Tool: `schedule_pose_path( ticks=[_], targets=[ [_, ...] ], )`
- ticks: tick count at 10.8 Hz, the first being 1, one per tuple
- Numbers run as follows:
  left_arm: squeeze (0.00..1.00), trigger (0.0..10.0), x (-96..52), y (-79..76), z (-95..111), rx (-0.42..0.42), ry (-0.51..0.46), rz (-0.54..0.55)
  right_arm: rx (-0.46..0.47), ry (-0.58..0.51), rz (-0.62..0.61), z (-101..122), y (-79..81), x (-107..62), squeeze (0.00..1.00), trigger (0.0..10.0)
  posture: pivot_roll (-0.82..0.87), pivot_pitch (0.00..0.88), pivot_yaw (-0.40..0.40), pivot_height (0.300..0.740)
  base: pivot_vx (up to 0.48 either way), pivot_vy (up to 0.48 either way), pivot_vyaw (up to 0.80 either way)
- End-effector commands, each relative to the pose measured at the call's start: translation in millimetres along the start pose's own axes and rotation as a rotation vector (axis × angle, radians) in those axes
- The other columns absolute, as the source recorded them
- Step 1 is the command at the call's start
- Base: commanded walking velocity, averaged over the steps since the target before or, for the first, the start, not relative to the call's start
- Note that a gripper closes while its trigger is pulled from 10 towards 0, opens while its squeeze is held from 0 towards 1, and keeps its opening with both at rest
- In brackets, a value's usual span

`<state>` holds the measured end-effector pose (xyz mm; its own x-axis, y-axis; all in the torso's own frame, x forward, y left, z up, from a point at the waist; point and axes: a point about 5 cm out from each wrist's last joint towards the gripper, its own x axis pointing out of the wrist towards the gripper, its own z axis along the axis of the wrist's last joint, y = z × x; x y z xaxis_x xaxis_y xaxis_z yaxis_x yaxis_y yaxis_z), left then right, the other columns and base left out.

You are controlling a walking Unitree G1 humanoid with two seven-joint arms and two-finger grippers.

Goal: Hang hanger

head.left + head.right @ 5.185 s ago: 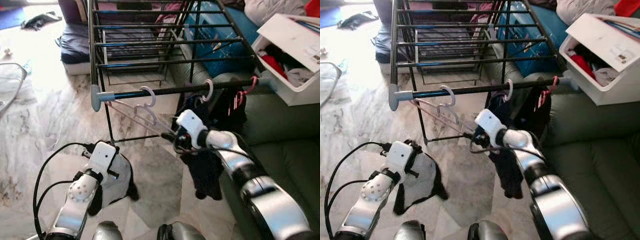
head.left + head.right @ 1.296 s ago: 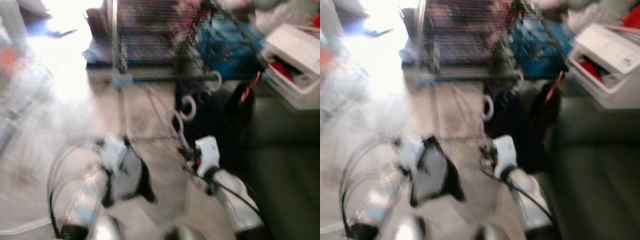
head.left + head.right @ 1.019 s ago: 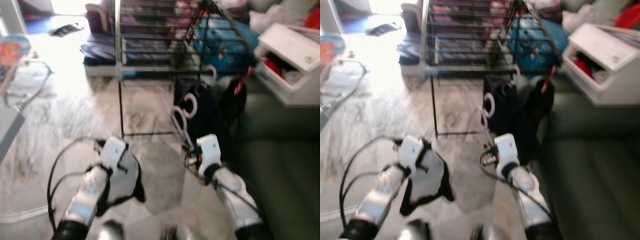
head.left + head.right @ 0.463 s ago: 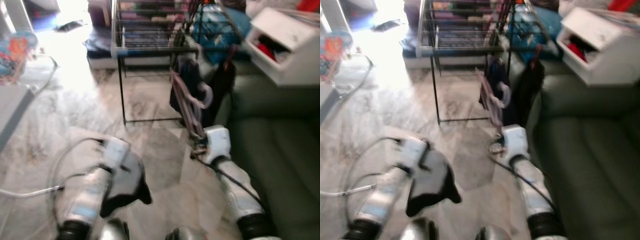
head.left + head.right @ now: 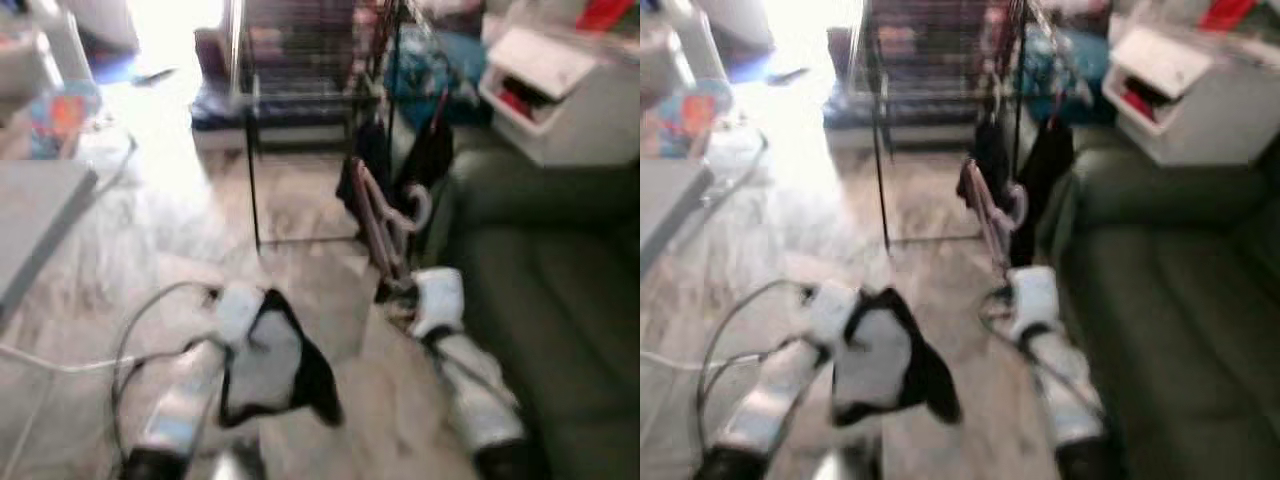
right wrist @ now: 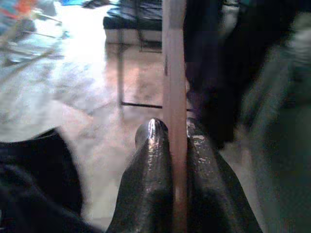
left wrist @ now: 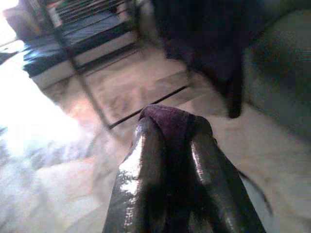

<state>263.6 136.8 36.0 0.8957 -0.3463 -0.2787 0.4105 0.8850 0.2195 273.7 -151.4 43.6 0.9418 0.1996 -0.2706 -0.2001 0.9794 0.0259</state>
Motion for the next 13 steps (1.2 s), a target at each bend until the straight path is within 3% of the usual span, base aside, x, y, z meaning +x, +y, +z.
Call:
schedule_pose_path(
  ticks=[1, 4, 8, 13],
  targets=[
    [0.0, 10.0, 3.4, 2.2, 14, -0.016, -0.048, -0.021, -0.007, -0.018, -0.006, 6, -0.7, 4.0, 0.0, 10.0, -0.04, 0.0, -0.06, 0.74, 0.0, 0.0, -0.8],
    [0.0, 10.0, -1.8, -9.4, 12, 0.001, -0.051, -0.12, -0.026, -0.017, -0.013, 8, -2.9, 6.8, 0.0, 10.0, -0.04, 0.0, -0.065, 0.74, 0.0, 0.0, -0.8],
    [0.0, 10.0, 0.6, -7.5, 14, -0.036, -0.043, -0.13, -0.04, -0.014, -0.061, 8, -9.7, 6.9, 0.0, 10.0, -0.05, 0.0, -0.069, 0.74, 0.0, 0.0, -0.8],
    [0.0, 10.0, -2.1, -14.5, 12, -0.026, -0.026, -0.167, -0.047, -0.012, -0.076, 7, -9.6, 7.6, 0.0, 10.0, -0.04, 0.006, -0.066, 0.74, 0.0, 0.318, -0.78]
  ],
)
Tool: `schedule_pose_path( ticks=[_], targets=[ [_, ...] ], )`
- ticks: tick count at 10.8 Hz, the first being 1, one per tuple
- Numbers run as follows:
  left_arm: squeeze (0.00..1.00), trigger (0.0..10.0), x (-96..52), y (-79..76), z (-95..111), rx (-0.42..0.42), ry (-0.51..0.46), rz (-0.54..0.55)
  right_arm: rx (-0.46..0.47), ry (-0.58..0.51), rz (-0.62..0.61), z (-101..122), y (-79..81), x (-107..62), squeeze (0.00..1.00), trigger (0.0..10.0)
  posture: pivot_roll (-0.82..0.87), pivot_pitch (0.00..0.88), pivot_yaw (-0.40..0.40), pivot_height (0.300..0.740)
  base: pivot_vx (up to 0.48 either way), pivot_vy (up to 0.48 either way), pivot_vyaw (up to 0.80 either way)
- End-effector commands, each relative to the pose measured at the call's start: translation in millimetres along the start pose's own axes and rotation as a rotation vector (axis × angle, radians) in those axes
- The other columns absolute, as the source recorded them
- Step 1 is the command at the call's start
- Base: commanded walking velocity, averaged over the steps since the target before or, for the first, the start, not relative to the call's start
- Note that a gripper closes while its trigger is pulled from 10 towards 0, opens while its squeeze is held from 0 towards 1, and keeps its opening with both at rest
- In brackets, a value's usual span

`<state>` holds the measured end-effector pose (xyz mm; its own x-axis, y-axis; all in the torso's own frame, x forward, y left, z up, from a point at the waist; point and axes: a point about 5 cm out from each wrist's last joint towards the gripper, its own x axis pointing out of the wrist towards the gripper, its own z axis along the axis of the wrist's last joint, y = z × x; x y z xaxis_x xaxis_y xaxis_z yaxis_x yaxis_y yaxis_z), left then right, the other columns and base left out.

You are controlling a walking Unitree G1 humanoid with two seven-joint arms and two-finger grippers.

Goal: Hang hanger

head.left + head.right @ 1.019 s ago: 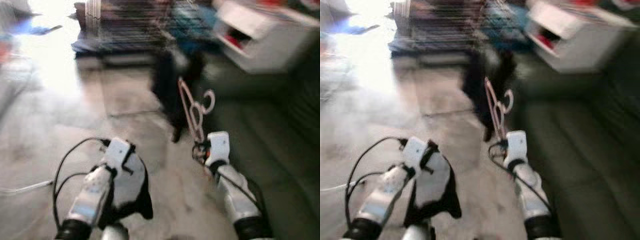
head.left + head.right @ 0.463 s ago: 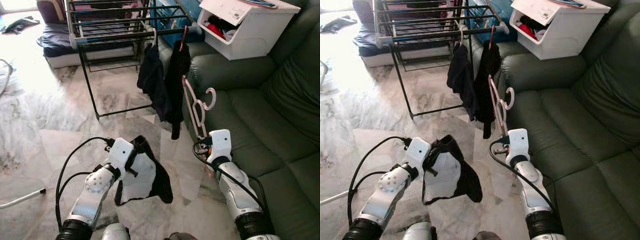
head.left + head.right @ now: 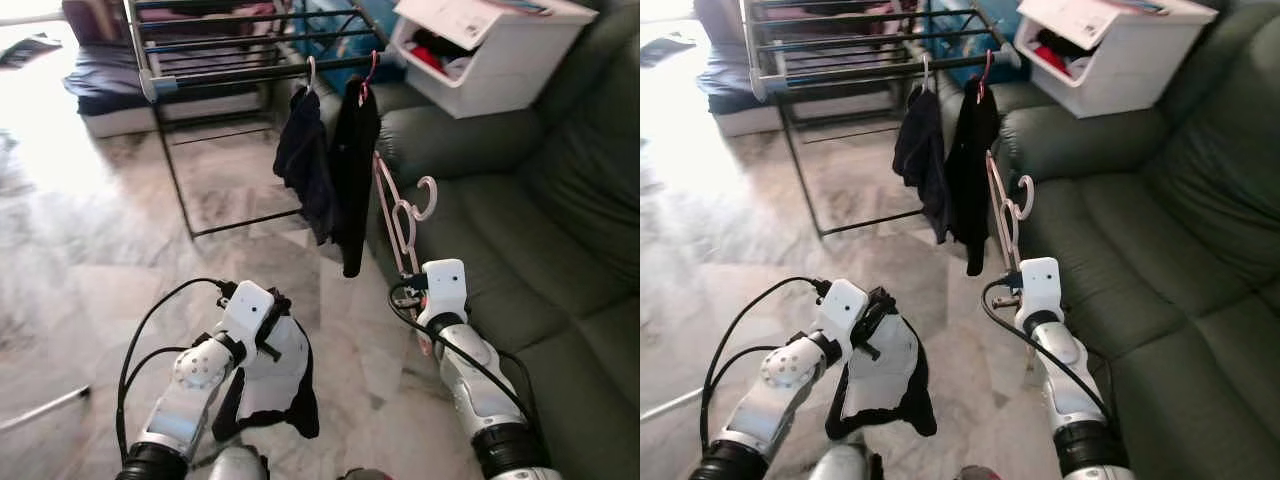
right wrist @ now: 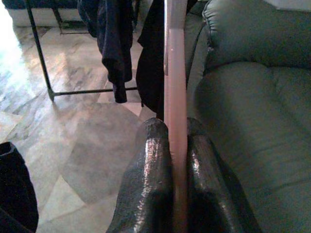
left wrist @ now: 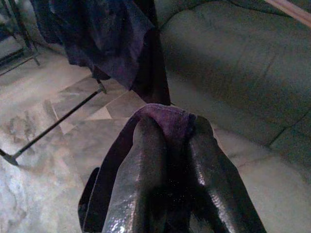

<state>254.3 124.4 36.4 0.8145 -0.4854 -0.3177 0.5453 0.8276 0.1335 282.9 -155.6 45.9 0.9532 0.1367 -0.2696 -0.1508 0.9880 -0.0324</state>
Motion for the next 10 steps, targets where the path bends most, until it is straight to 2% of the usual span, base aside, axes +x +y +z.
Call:
schedule_pose_path(
  ticks=[1, 2, 10],
  targets=[
    [0.0, 10.0, 1.4, 0.0, 9.9, 0.017, -0.037, -0.003, -0.004, -0.01, -0.013, 1.6, -3.3, 0.7, 0.0, 10.0, -0.04, 0.007, -0.065, 0.74, 0.0, 0.334, -0.78],
    [0.0, 10.0, 1.5, 0.1, 9.5, 0.022, -0.032, -0.002, -0.003, -0.009, -0.014, 1.5, -3.2, 0.8, 0.0, 10.0, -0.04, 0.007, -0.065, 0.74, 0.0, 0.33, -0.78],
    [0.0, 10.0, 0.5, -1.0, 14.6, 0.069, -0.062, -0.009, 0.003, -0.004, -0.016, -0.8, -1.9, 0.4, 0.0, 10.0, -0.04, 0.017, -0.063, 0.74, 0.0, 0.0, -0.78]
  ],
)
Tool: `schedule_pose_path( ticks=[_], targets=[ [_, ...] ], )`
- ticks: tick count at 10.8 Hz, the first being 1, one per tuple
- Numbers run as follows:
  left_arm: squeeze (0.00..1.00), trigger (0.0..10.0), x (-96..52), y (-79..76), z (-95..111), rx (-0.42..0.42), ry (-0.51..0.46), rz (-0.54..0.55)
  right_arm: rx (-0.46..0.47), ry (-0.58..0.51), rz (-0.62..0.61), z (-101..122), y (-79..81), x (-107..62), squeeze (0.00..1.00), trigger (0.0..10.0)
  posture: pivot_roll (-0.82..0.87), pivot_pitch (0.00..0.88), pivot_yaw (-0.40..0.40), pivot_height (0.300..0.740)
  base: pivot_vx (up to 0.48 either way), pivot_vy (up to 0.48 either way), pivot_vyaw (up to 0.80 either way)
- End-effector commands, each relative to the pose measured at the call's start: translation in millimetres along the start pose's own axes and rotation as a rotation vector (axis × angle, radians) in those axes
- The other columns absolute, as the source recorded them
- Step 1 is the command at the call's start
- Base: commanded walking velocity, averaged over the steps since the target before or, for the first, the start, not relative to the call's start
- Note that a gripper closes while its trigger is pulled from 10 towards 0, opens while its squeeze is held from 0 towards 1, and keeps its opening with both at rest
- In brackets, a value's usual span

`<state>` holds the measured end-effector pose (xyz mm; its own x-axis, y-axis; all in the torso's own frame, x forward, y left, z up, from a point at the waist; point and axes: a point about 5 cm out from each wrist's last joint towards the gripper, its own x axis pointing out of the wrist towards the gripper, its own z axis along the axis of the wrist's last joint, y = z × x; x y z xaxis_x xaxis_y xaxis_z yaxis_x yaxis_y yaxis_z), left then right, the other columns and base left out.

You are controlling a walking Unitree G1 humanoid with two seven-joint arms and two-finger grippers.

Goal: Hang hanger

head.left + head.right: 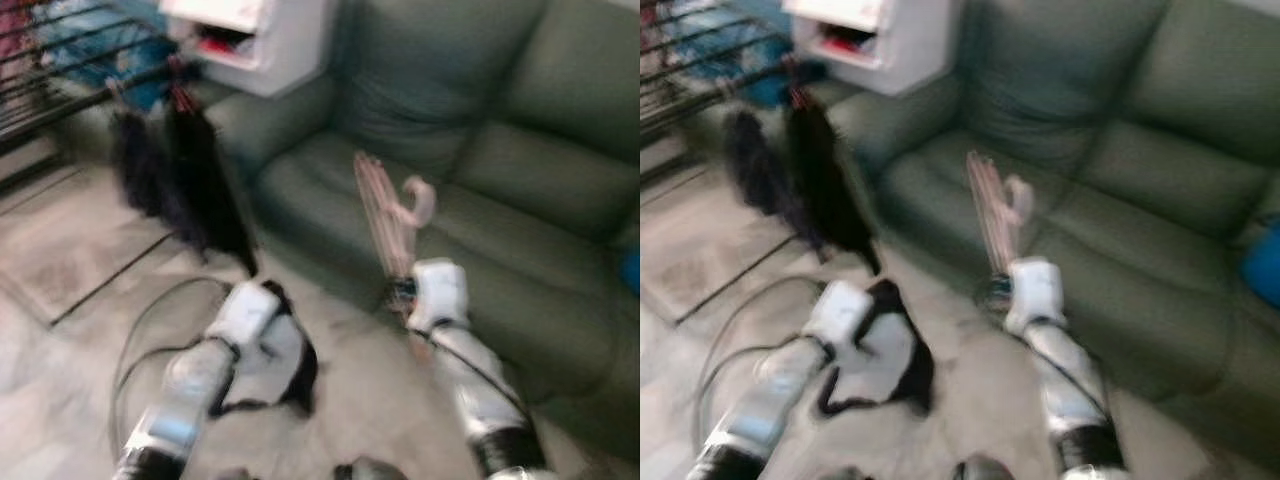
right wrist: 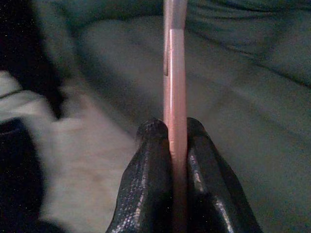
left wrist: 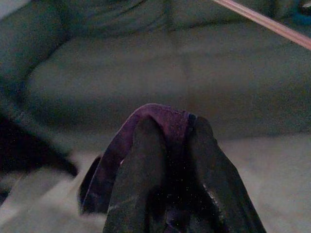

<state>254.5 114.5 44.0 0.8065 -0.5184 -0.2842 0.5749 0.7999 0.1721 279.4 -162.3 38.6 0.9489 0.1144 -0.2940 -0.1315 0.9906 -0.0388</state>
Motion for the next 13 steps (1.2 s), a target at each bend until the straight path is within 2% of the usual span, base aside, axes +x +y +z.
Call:
schedule_pose_path(
  ticks=[1, 2, 4, 6, 9, 10, 11, 12, 13],
  targets=[
    [0.0, 10.0, -2.5, 7.4, 7, 0.018, -0.042, 0.022, 0.003, -0.029, 0.005, 7, 4.6, 2.6, 0.0, 10.0, -0.04, 0.018, -0.064, 0.74, 0.0, 0.0, -0.78],
    [0.0, 10.0, -3.5, 11.1, 15, 0.012, -0.098, 0.043, 0.003, -0.029, 0.009, 8, 5.2, 3.1, 0.0, 10.0, -0.04, 0.018, -0.065, 0.74, 0.0, 0.0, -0.78],
    [0.0, 10.0, -3.9, 19.4, 17, 0.077, -0.101, 0.071, 0.012, -0.037, 0.019, 9, 5.3, 4.0, 0.0, 10.0, -0.03, 0.02, -0.065, 0.74, 0.0, 0.0, -0.6],
    [0.0, 10.0, -2.9, 27.5, 16, 0.091, -0.092, 0.095, 0.004, -0.045, 0.03, 11, 5.2, 3.5, 0.0, 10.0, -0.03, 0.019, -0.063, 0.74, 0.0, 0.0, 0.0],
    [0.0, 10.0, -0.8, 28.0, 22, 0.132, -0.128, 0.114, 0.006, -0.045, 0.041, 11, 6.5, 4.0, 0.0, 10.0, -0.04, 0.02, -0.058, 0.74, 0.0, 0.0, 0.0],
    [0.0, 10.0, -0.1, 31.8, 24, 0.142, -0.136, 0.145, 0.02, -0.032, 0.082, 9, 9.6, 3.7, 0.0, 10.0, -0.04, 0.02, -0.057, 0.74, 0.0, 0.0, 0.0],
    [0.0, 10.0, 1.5, 50.7, 34, 0.232, -0.167, 0.229, -0.039, -0.017, 0.243, 10, 21.0, 0.0, 0.0, 10.0, -0.03, 0.024, -0.058, 0.74, 0.0, 0.0, 0.0],
    [0.0, 10.0, 4.6, 65.0, 43, 0.339, -0.176, 0.228, -0.139, -0.011, 0.344, 14, 24.4, -2.5, 0.0, 10.0, -0.04, 0.029, -0.058, 0.74, 0.0, 0.0, 0.0],
    [0.0, 10.0, 9.0, 73.3, 53, 0.474, -0.184, 0.183, -0.189, -0.005, 0.4, 16, 21.1, -3.4, 0.0, 10.0, -0.04, 0.03, -0.06, 0.74, 0.0, 0.0, 0.0]
  ],
)
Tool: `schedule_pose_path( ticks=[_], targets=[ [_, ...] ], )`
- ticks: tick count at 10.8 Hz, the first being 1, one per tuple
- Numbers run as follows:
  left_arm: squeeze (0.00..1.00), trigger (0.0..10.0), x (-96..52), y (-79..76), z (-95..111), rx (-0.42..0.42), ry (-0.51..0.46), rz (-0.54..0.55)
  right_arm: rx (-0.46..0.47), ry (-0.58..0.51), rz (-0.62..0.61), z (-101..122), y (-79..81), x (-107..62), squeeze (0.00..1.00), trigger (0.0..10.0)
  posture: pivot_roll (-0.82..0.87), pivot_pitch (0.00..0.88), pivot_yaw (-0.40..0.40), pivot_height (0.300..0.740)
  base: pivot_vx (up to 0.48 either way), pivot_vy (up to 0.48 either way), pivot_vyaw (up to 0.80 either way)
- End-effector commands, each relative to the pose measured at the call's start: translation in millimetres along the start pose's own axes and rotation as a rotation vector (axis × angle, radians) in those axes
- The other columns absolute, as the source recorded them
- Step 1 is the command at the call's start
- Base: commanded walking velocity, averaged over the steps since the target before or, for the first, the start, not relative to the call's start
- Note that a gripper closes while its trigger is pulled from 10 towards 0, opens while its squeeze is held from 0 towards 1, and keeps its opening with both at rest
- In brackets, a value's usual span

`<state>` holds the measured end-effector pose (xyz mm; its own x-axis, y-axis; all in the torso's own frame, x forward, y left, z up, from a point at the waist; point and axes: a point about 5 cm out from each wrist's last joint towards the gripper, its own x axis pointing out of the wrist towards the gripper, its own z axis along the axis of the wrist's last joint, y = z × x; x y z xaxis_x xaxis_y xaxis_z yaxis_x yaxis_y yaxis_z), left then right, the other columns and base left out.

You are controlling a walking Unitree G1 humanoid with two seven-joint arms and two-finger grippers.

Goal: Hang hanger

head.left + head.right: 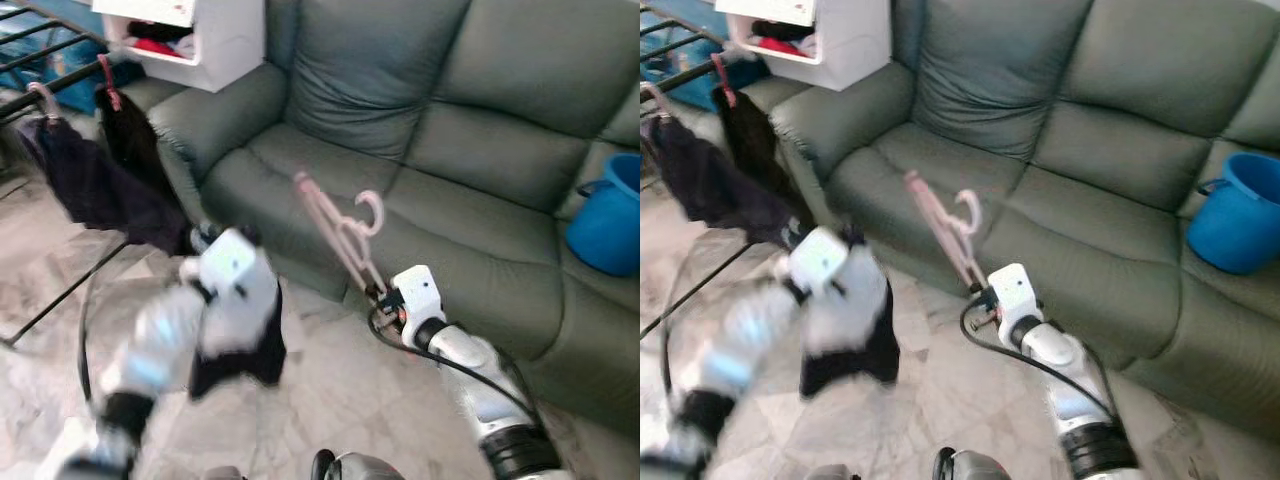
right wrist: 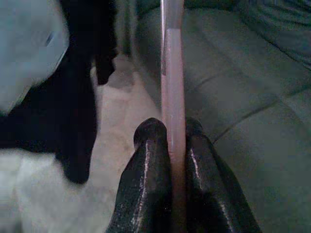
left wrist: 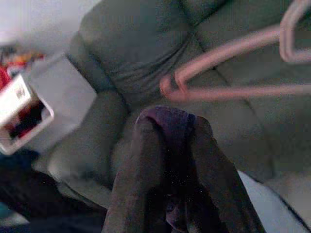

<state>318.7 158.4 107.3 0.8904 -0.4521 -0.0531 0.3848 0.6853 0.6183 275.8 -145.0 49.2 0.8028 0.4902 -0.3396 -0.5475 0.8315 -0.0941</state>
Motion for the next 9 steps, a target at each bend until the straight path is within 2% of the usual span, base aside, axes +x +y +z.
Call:
schedule_pose_path(
  ticks=[1, 2, 4, 7, 9],
  targets=[
    [0.0, 10.0, 9.3, 5.4, 9, 0.067, -0.049, -0.041, -0.032, -0.011, 0.024, 9, -7.2, -0.3, 0.0, 10.0, -0.04, 0.026, -0.064, 0.74, 0.0, 0.0, 0.0],
    [0.0, 10.0, 16.6, 10.7, 9, 0.255, -0.046, -0.131, -0.065, -0.001, 0.046, 12, -14.0, -2.7, 0.0, 10.0, -0.04, 0.024, -0.065, 0.74, 0.0, 0.0, 0.0],
    [0.0, 10.0, 19.5, 23.5, 0, 0.532, -0.023, -0.28, -0.148, 0.012, 0.14, 20, -21.8, -13.0, 0.0, 10.0, -0.06, 0.023, -0.056, 0.74, 0.0, 0.0, 0.0],
    [0.0, 10.0, 19.0, 34.1, -10, 0.675, 0.022, -0.311, -0.195, 0.028, 0.282, 27, -20.1, -27.4, 0.0, 10.0, -0.07, 0.023, -0.051, 0.74, 0.0, 0.0, 0.0],
    [0.0, 10.0, 24.1, 46.0, -13, 0.706, 0.082, -0.22, -0.218, 0.025, 0.357, 41, -22.4, -35.1, 0.0, 10.0, -0.07, 0.023, -0.051, 0.74, 0.0, 0.0, 0.0]
  ],
)
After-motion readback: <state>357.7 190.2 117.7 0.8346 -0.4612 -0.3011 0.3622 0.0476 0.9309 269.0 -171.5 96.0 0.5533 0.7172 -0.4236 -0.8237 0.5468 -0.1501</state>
